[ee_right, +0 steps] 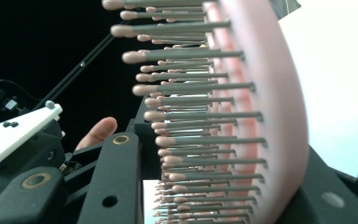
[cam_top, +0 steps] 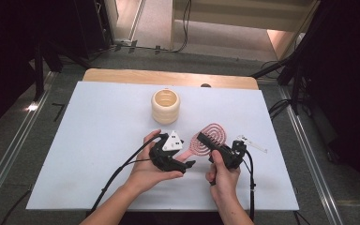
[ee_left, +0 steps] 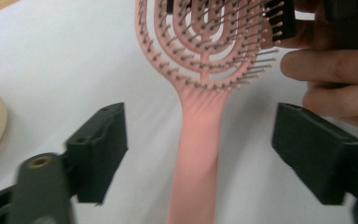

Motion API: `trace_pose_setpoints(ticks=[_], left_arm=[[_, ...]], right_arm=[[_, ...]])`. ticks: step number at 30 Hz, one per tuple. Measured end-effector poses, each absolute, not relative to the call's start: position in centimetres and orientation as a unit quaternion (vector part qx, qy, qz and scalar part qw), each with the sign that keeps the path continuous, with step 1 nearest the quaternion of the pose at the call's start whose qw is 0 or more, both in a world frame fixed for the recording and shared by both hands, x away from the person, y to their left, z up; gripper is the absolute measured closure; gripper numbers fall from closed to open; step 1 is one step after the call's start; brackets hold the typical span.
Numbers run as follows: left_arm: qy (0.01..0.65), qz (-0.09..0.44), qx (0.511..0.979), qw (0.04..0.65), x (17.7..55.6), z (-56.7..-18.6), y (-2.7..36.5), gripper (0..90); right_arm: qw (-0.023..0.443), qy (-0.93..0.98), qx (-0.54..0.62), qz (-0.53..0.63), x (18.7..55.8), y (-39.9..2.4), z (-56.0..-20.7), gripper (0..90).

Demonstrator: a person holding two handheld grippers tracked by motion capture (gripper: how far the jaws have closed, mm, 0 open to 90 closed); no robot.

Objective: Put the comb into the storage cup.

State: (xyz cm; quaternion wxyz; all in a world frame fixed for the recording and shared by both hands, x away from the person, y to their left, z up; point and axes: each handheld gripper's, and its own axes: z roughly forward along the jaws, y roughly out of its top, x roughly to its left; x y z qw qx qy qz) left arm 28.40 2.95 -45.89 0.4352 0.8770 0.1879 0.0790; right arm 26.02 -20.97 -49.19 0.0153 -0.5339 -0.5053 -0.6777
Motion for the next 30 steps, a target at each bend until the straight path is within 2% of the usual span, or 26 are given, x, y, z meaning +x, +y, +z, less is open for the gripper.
trace_pose_setpoints(ticks=[2,4,15,30], left_arm=[[0.199,0.078,0.869,0.447,28.4,-45.9,3.4,5.6],[0.2,0.075,0.865,0.454,28.5,-45.9,3.8,0.0],[0.234,0.107,0.831,0.493,28.5,-45.9,7.0,0.0],[0.263,0.149,0.804,0.512,28.0,-45.7,12.8,0.0]], right_arm=[[0.007,-0.506,-0.532,-0.679,26.0,-21.1,-49.0,59.5],[-0.006,-0.508,-0.532,-0.677,25.8,-21.3,-48.7,59.5],[-0.054,-0.53,-0.512,-0.674,25.4,-21.4,-47.5,59.6],[-0.072,-0.551,-0.491,-0.671,25.8,-21.8,-46.5,59.7]])
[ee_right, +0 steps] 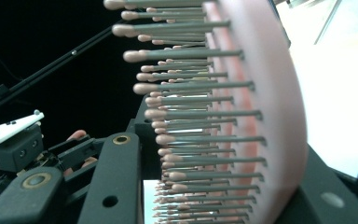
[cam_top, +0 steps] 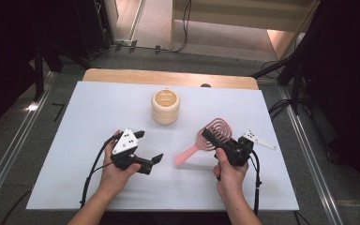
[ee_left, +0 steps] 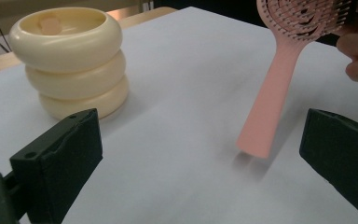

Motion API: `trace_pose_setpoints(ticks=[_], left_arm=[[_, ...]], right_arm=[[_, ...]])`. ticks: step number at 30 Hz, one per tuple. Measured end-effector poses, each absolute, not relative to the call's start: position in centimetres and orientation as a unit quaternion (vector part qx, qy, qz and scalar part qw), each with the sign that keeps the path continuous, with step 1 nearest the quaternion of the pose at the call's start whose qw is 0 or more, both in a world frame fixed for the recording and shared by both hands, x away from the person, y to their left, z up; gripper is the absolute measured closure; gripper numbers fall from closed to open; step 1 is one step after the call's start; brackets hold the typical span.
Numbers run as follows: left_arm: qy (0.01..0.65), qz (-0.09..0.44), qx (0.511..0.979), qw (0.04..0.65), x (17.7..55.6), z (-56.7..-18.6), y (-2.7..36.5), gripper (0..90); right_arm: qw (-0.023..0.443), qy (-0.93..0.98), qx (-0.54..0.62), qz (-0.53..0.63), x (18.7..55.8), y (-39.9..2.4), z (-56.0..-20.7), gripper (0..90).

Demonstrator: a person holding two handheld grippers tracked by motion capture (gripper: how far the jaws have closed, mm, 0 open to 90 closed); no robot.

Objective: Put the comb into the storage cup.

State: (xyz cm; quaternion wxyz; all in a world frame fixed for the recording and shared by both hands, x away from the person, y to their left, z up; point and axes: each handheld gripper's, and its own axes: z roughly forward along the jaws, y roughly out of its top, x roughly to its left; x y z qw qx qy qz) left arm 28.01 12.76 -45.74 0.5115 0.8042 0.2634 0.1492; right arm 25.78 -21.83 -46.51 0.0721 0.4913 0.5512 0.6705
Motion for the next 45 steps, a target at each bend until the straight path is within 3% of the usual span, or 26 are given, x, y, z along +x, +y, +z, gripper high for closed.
trace_pose_setpoints(ticks=[18,45], left_arm=[[0.31,0.176,0.781,0.512,27.6,-47.0,18.7,0.0],[0.339,0.217,0.748,0.527,25.9,-47.8,24.4,0.0]], right_arm=[[0.104,0.579,0.467,0.66,26.4,-21.9,-44.5,59.9],[0.133,0.588,0.453,0.657,27.4,-22.4,-42.4,60.3]])
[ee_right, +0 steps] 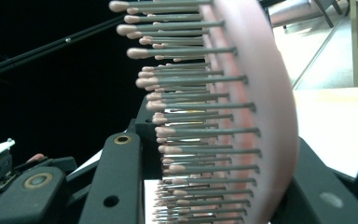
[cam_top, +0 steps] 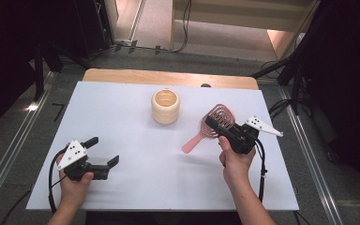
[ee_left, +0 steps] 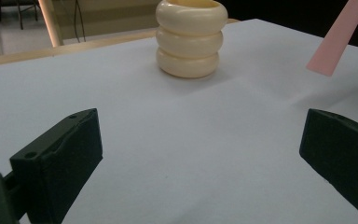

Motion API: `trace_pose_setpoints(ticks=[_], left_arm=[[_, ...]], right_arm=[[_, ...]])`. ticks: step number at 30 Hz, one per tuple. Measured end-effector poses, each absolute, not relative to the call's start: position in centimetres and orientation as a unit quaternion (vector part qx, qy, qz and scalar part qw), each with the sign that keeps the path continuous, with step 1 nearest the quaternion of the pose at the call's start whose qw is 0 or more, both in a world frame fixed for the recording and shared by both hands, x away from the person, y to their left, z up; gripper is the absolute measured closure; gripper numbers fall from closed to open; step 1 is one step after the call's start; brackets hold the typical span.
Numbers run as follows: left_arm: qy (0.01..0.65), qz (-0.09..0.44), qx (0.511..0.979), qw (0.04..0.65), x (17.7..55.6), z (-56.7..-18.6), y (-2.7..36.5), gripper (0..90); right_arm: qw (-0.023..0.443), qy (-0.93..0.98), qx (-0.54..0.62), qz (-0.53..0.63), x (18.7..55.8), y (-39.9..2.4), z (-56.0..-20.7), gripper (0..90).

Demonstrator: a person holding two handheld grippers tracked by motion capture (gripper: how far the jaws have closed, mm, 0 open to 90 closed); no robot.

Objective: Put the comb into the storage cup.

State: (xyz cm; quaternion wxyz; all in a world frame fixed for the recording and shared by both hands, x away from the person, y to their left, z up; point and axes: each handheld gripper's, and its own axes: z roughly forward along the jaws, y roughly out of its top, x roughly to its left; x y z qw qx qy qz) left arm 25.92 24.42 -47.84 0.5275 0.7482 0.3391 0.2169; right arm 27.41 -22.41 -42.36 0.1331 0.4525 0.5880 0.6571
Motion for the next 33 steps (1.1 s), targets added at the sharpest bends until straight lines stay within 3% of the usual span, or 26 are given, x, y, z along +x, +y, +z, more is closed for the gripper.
trace_pose_setpoints(ticks=[33], left_arm=[[0.37,0.247,0.714,0.541,25.3,-48.4,28.1,0.0]], right_arm=[[0.154,0.589,0.434,0.664,29.9,-22.4,-39.2,61.7]])
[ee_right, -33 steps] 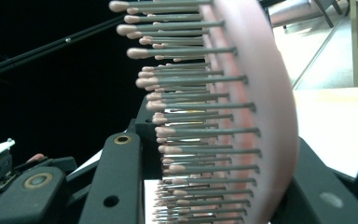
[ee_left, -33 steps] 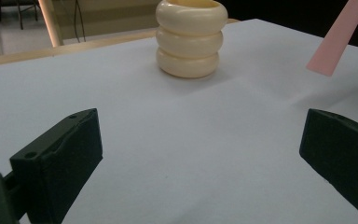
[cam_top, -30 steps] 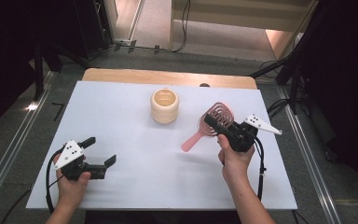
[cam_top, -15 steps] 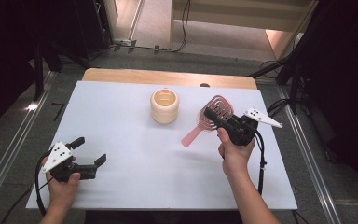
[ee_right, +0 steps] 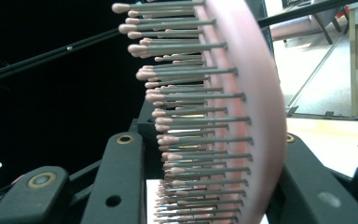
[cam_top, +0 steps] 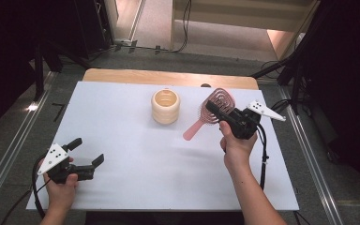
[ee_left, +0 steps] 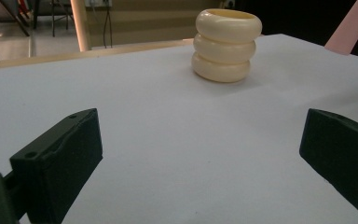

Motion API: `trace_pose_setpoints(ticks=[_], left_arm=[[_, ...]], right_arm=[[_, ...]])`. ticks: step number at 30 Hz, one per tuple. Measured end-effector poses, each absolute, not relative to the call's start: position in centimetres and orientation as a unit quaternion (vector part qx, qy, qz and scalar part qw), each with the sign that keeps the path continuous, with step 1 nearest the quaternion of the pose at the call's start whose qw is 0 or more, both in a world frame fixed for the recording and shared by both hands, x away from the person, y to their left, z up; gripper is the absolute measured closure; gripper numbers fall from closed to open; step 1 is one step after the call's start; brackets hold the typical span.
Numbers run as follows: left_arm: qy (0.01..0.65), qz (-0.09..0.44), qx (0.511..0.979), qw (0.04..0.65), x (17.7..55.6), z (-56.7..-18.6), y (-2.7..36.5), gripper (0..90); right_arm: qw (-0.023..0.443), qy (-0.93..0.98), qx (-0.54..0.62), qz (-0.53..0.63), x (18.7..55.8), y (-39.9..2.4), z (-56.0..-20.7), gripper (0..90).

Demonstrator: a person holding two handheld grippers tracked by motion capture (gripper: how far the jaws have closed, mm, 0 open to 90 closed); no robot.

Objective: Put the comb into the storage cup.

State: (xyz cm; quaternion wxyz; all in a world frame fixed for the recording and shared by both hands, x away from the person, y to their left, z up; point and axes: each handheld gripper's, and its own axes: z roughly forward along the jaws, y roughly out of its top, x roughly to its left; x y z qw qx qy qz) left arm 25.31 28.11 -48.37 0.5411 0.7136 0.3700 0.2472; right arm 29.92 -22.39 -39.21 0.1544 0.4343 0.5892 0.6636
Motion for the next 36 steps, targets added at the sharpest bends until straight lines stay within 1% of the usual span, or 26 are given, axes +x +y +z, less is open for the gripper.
trace_pose_setpoints(ticks=[18,36], left_arm=[[0.361,0.249,0.721,0.537,25.1,-48.5,27.7,0.0],[0.36,0.248,0.724,0.534,25.1,-48.5,27.6,0.0]], right_arm=[[0.161,0.593,0.421,0.667,31.7,-21.5,-37.8,62.0],[0.166,0.588,0.421,0.671,33.4,-21.4,-37.1,62.2]])
